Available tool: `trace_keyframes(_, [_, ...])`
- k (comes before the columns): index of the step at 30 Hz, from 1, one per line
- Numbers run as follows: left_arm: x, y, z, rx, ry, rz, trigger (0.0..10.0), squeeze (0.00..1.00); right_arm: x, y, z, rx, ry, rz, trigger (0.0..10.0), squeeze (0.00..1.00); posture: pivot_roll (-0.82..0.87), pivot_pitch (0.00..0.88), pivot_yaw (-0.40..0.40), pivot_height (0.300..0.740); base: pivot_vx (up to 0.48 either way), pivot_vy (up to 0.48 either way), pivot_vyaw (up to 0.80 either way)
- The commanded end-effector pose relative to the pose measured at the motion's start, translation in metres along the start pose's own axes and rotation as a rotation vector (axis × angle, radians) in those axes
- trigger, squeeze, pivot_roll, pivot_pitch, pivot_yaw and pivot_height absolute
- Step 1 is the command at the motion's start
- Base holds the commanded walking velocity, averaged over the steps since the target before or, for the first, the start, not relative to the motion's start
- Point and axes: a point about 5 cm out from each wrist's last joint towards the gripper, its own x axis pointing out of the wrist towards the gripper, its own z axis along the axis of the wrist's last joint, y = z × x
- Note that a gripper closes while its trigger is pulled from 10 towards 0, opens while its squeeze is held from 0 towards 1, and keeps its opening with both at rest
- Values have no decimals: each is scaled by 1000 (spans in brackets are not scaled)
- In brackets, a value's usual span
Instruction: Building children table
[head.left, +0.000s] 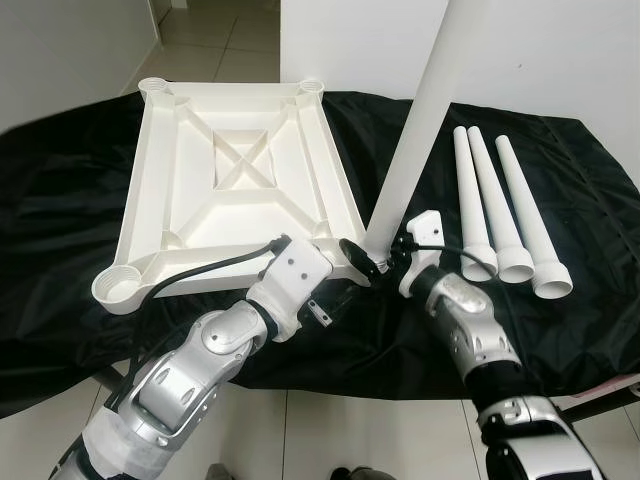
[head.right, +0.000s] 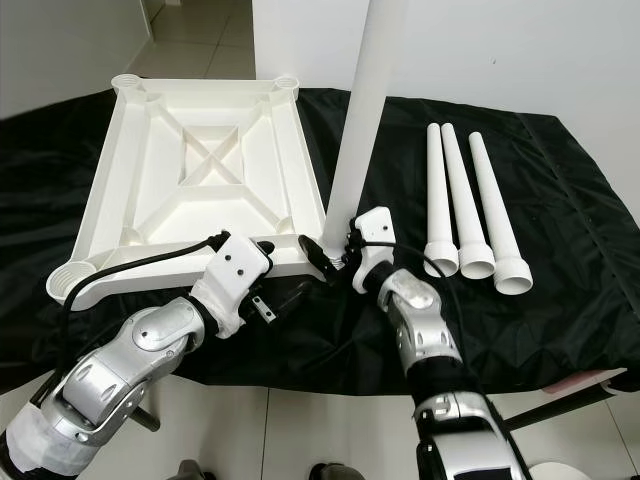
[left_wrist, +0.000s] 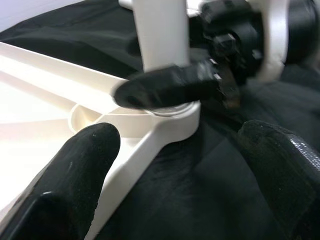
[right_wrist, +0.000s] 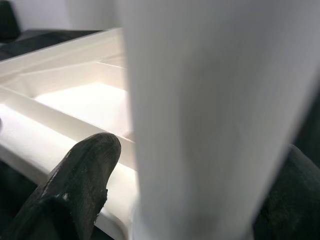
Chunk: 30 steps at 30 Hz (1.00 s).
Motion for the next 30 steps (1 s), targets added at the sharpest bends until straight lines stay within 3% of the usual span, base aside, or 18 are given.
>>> trace_keyframes(1, [-1,-6,-5,12,24,-128,10000,0,1,-3,-2,-6,21,42,10000,0,-3,79,-23,740,0,0,0])
trace_keyframes(5, [0,-6,-5,14,25,-127,10000,0,2,-5,-1,-8,31,58,10000,0,0,78,-25,740,0,0,0])
trace_keyframes(6, [-1,-5,-5,16,25,-125,10000,0,2,-9,-1,-15,44,68,3490,0,1,80,-25,740,0,0,0])
trace_keyframes(7, [-1,-5,-5,16,25,-125,10000,0,2,-9,-1,-15,44,68,3490,0,1,80,-25,740,0,0,0])
trace_keyframes(8, [-1,-5,-4,18,24,-123,10000,0,2,-12,-2,-23,56,71,0,0,3,81,-27,740,0,0,0])
trace_keyframes(20, [-2,-4,-3,19,20,-112,10000,0,-8,-21,-13,15,110,42,0,0,3,86,-28,740,0,0,0])
trace_keyframes(21, [-2,-4,-3,19,18,-112,10000,0,-9,-21,-16,37,116,22,8510,0,1,87,-27,740,0,0,0])
trace_keyframes(22, [-2,-4,-2,18,16,-112,10000,0,-9,-21,-18,55,117,4,10000,0,2,87,-27,740,0,0,0])
trace_keyframes(29, [-2,-3,-1,16,13,-110,10000,0,-7,-18,-21,97,117,-34,10000,0,0,89,-28,740,0,0,0])
trace_keyframes(30, [-2,-3,-1,13,11,-109,10000,0,-2,-11,-26,124,125,-114,10000,0,-1,92,-32,740,0,0,0])
